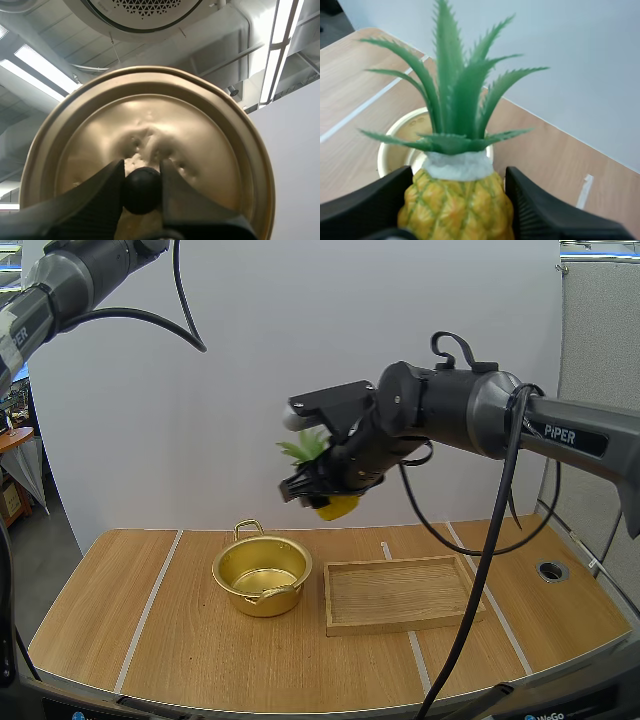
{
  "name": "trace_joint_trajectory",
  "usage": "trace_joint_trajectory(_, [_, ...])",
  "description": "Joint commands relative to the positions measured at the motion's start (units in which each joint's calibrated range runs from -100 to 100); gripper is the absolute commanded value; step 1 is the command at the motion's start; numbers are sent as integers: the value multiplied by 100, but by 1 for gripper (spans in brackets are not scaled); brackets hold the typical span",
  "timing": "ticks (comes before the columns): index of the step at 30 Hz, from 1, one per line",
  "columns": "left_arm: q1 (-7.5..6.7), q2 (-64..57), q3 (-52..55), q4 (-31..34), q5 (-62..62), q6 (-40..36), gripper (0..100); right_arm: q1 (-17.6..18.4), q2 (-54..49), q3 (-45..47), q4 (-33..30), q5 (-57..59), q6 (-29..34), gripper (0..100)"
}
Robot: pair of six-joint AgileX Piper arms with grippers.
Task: Open the pot, put the pineapple inside, and close it
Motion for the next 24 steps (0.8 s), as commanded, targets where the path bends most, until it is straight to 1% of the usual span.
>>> trace_joint_trajectory(1, [-26, -42, -35, -6, -167, -34, 0, 162, 170, -50, 18, -255, -32, 0])
trace_joint_trajectory(10, [-26, -42, -35, -6, -167, -34, 0, 400, 1362, -78, 18, -856, -32, 0])
trace_joint_trajectory(17, [-26, -42, -35, -6, -167, -34, 0, 426, 2488, -770, 58, -421, -32, 0])
trace_joint_trajectory(24, [-26, -42, -35, -6, -167, -34, 0, 426, 3212, -1132, 58, -546, -32, 0])
